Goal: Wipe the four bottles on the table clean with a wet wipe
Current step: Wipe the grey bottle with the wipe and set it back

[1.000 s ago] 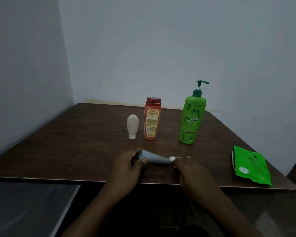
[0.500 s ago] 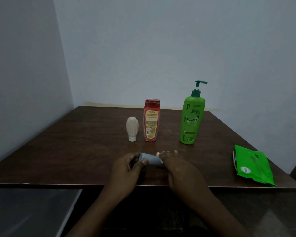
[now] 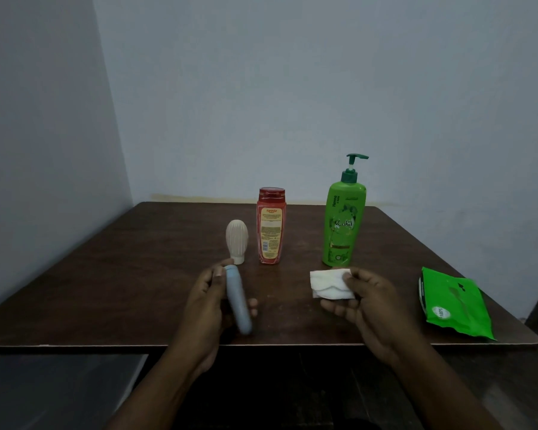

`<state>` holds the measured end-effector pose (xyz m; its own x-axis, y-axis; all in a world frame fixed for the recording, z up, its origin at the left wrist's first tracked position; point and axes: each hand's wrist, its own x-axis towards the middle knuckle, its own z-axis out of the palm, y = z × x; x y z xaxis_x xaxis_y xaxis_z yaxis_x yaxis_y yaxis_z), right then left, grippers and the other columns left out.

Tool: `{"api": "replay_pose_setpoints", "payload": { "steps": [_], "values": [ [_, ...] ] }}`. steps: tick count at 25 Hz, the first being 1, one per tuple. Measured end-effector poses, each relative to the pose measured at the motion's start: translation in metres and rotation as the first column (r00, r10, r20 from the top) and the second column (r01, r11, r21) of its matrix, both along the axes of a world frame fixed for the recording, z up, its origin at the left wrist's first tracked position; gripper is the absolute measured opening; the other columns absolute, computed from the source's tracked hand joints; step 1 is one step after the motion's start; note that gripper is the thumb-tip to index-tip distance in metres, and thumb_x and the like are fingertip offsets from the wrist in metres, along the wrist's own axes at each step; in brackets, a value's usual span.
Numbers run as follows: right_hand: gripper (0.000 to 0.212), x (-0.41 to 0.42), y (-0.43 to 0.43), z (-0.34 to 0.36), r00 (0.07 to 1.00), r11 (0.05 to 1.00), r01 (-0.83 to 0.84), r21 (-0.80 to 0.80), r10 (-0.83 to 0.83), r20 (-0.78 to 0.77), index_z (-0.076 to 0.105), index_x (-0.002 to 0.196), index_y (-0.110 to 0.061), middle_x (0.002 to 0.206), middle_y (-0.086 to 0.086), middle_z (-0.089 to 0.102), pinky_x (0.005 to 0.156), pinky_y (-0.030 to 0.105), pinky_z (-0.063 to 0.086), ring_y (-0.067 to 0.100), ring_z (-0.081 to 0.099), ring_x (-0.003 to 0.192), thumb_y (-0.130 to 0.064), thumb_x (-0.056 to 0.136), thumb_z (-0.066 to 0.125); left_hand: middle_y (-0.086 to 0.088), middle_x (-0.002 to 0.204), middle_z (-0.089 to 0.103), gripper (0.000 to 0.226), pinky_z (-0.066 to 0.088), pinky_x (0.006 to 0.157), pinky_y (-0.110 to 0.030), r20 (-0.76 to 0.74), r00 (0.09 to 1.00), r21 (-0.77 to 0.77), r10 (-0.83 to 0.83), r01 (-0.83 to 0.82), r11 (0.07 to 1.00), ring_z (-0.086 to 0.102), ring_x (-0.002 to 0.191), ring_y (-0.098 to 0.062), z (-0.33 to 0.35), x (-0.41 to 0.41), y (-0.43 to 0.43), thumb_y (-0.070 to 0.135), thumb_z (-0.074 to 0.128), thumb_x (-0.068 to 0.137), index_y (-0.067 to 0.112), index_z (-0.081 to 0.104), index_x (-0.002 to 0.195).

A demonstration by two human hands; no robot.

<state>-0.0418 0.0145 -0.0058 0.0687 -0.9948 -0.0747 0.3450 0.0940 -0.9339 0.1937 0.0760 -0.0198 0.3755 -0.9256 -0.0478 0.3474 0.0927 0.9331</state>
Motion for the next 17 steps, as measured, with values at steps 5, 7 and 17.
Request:
{"api": "replay_pose_setpoints", "payload": {
  "steps": [5,7,17],
  "values": [
    [0.026,0.002,0.002,-0.001,0.987,0.993,-0.084,0.083,0.072,0.141,0.054,0.119,0.007,0.106,0.028,0.070,0.079,0.044,0.059,0.040,0.071,0.094,0.000,0.094,0.054,-0.011,0.067,0.061,0.033,0.045,0.047,-0.029,-0.160,0.982,0.138,-0.104,0.127,0.982,0.054,0.055,-0.020,0.007,-0.005,-0.001,0.028,0.050,0.102,0.002,0.066,0.115],
    [0.026,0.002,0.001,-0.002,0.992,0.996,-0.063,0.069,0.055,0.115,0.056,0.118,0.005,0.108,0.026,0.070,0.079,0.040,0.060,0.037,0.071,0.094,0.004,0.093,0.055,-0.012,0.076,0.065,0.031,0.049,0.051,-0.030,-0.217,0.954,0.127,-0.206,0.237,0.963,0.058,0.063,-0.022,0.011,-0.008,0.002,0.011,0.050,0.092,-0.002,0.064,0.118],
    [0.025,0.024,0.020,0.001,0.994,0.953,0.019,-0.303,-0.051,-0.099,0.070,0.103,-0.009,0.096,0.007,0.077,0.070,0.024,0.060,0.021,0.074,0.090,0.006,0.094,0.053,-0.009,0.110,0.078,0.052,0.061,0.085,-0.041,0.271,0.922,0.009,-0.276,0.284,0.959,0.075,0.101,-0.025,0.000,-0.022,0.009,0.007,0.080,0.082,0.018,0.058,0.127]
  ]
}}
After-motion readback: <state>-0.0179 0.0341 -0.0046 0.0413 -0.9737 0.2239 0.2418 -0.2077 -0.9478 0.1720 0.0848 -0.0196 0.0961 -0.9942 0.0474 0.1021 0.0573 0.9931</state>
